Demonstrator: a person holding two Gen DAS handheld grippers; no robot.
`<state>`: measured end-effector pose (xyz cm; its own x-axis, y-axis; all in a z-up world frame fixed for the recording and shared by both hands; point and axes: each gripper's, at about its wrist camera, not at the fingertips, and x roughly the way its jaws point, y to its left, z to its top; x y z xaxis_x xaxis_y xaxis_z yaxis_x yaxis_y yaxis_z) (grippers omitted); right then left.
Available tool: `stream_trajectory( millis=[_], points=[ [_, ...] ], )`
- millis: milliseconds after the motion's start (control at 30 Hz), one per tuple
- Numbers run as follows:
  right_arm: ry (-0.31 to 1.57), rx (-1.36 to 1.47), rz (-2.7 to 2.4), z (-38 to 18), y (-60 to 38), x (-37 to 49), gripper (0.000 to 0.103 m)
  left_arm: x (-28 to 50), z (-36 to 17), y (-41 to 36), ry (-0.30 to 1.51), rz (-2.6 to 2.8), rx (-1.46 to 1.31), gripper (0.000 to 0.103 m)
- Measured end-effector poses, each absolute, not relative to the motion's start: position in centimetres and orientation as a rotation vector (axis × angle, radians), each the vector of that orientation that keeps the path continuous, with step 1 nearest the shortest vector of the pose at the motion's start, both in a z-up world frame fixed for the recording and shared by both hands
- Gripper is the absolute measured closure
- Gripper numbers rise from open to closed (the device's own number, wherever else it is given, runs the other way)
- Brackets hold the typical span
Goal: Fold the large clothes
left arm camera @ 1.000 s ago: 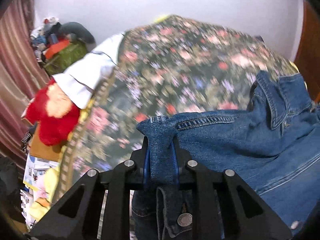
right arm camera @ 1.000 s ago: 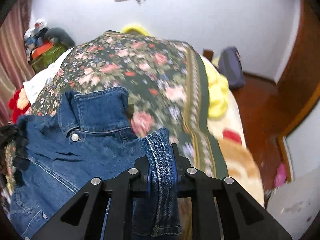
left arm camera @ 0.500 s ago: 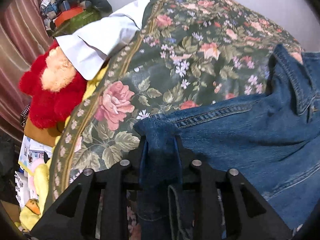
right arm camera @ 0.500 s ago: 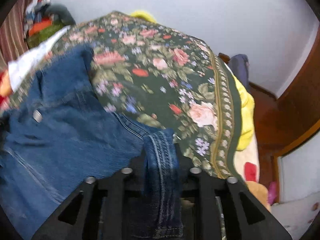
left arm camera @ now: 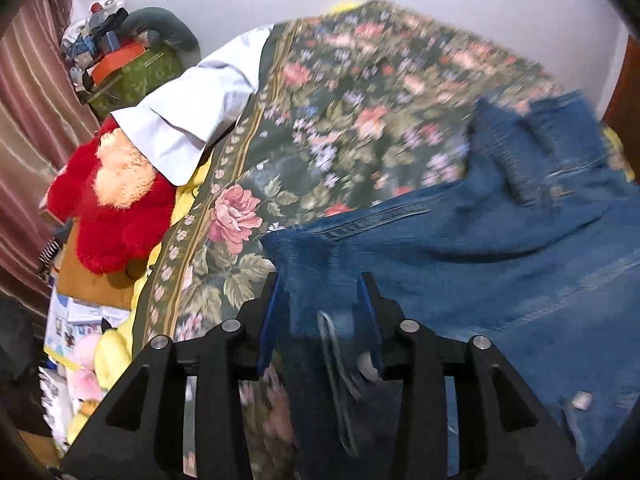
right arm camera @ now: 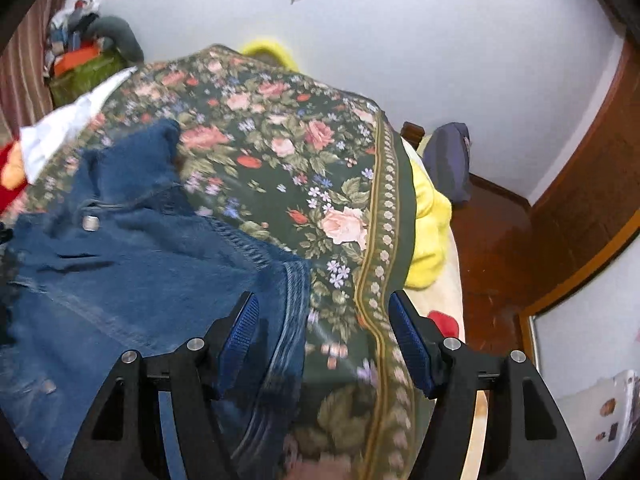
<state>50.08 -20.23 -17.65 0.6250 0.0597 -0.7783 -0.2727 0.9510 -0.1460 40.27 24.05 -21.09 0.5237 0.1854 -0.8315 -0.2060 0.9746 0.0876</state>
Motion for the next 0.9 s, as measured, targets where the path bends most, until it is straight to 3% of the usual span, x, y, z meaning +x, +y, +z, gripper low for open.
stream_trajectory(
  millis=[133,233,300,400,900],
  points=[
    [0.905,-0.228,0.271,-14.8,-20.2,46.5,0.038,36.8,-17.6,22.6,0.947,0.204,-0.024,0.041],
    [0.926,-0.179,0.335,-13.1,-20.4,43.1,0.037,34.1,-15.9,21.4,0.939,0.169,-0.005,0.036],
    [0.944,-0.134,0.372,-12.3,-20.7,40.7,0.03,31.9,-15.3,20.7,0.945,0.141,0.001,0.032],
    [0.956,-0.088,0.397,-12.2,-21.3,37.7,0.024,29.0,-15.1,19.7,0.953,0.112,0.006,0.03],
    [1.212,0.165,0.404,-21.5,-24.1,28.6,0.024,16.5,-21.9,15.9,1.145,-0.024,-0.12,0.028]
  ],
)
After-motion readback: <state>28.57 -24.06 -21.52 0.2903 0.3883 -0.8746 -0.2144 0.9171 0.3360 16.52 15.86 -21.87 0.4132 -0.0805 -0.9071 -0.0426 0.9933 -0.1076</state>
